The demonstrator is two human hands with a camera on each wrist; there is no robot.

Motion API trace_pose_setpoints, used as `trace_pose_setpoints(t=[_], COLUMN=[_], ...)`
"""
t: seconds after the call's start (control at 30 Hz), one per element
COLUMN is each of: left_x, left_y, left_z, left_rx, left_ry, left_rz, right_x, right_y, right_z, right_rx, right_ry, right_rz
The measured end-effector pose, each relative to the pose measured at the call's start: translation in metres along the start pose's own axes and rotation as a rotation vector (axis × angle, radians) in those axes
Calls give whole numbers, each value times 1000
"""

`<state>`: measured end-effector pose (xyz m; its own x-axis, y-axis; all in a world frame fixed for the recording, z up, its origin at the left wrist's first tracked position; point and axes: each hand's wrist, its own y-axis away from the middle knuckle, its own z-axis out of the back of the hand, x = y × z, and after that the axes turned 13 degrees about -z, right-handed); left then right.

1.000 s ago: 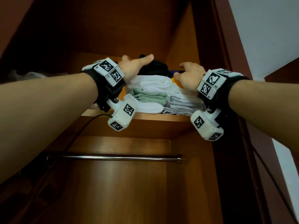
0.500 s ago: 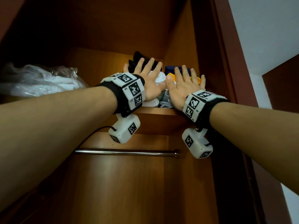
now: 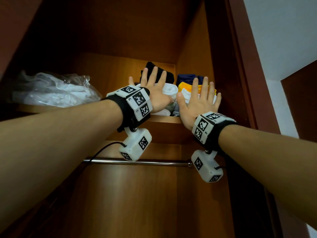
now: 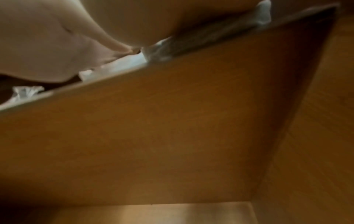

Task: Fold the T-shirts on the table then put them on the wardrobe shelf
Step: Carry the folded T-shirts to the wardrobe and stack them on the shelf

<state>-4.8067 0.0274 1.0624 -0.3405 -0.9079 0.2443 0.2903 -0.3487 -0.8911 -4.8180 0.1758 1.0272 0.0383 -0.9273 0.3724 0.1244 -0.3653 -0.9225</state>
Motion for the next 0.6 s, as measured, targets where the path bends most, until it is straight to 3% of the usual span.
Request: trace_pose_setpoints(t=[0.13, 0.23, 0.3, 0.47, 0.6], left_x=[13, 22, 27, 22, 16], left_y=[5, 13, 15, 21, 25], left_z=[4, 9, 13, 26, 26], left_rx=[-123, -147, -130, 113, 97], left_ry=[183, 519, 693, 766, 734], left_rz=[243, 488, 559, 344, 322], right_x=[-6, -5, -3, -4, -5], right_y=[-6, -6, -4, -1, -4], right_z=[-3, -7, -8, -8, -4], right_rx=[15, 13, -1, 27, 101], right_ry=[-2, -22, -31, 34, 39], right_rz=[6, -13, -13, 41, 55])
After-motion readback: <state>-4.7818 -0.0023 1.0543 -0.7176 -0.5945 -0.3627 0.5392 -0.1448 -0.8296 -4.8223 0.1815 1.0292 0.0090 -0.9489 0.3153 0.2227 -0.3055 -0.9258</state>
